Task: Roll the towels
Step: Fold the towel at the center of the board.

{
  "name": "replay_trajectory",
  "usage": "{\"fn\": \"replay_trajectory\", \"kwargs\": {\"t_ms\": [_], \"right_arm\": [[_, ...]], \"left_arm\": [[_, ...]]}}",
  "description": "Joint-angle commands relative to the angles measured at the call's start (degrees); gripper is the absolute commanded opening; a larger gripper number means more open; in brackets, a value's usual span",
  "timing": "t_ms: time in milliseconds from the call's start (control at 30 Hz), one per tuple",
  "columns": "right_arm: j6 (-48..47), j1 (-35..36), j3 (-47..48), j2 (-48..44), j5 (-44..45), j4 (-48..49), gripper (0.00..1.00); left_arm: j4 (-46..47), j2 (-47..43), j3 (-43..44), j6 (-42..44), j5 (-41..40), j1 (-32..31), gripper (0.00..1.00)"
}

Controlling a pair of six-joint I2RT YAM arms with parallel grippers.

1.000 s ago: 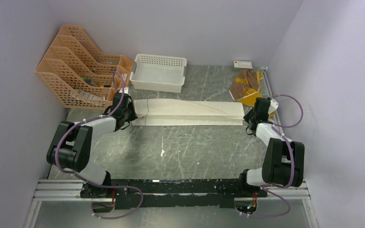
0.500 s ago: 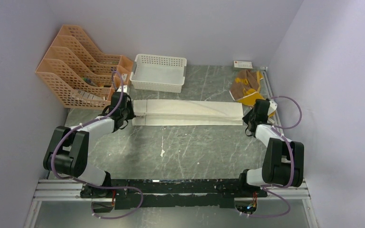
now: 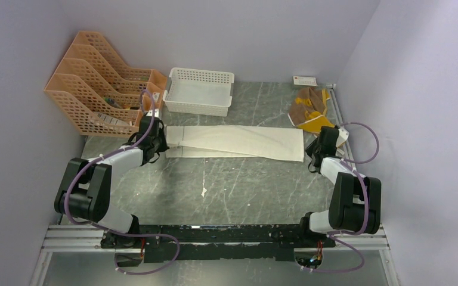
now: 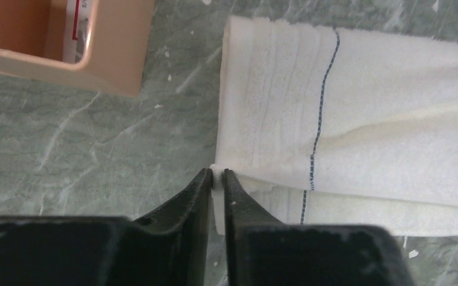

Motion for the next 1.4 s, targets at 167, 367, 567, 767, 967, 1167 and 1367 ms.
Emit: {"fn": "replay_trajectory", "kwargs": {"t_ms": [167, 367, 567, 767, 967, 1167, 1367], "right_arm": [[-0.29, -0.56, -1.08, -4.78, 4.79, 3.45, 0.66], [-1.31, -1.08, 4.17, 1.54, -11.27, 5.18, 0.69], [-2.15, -1.98, 12.56, 14.82, -24.86, 4.22, 0.64], [-4.65, -3.47, 13.92, 19.46, -24.94, 4.03, 0.61], [-6.02, -3.84, 11.62, 20.06, -22.76, 5.18, 0.60], [-5.74, -5.32, 8.44, 21.31, -27.10, 9.27, 0.52], [-5.19, -7.32, 8.38, 23.99, -32.11, 9.54, 0.16]], "left_arm": [[-5.46, -6.62, 2.15, -1.76, 4.37, 0.25, 0.98], [-11.84, -12.49, 4.01, -1.13, 4.14, 0.29, 0.99], [-17.16, -2.97, 10.19, 0.74, 12.92, 3.51, 0.97], [-19.70, 7.19, 16.68, 2.33, 17.94, 4.90, 0.90], [-21.95, 9.96, 18.96, 4.37, 14.76, 4.90, 0.90], [-21.07, 10.78, 15.85, 3.70, 15.24, 4.90, 0.90], [-21.90, 13.73, 17.02, 2.96, 17.47, 5.41, 0.89]]}}
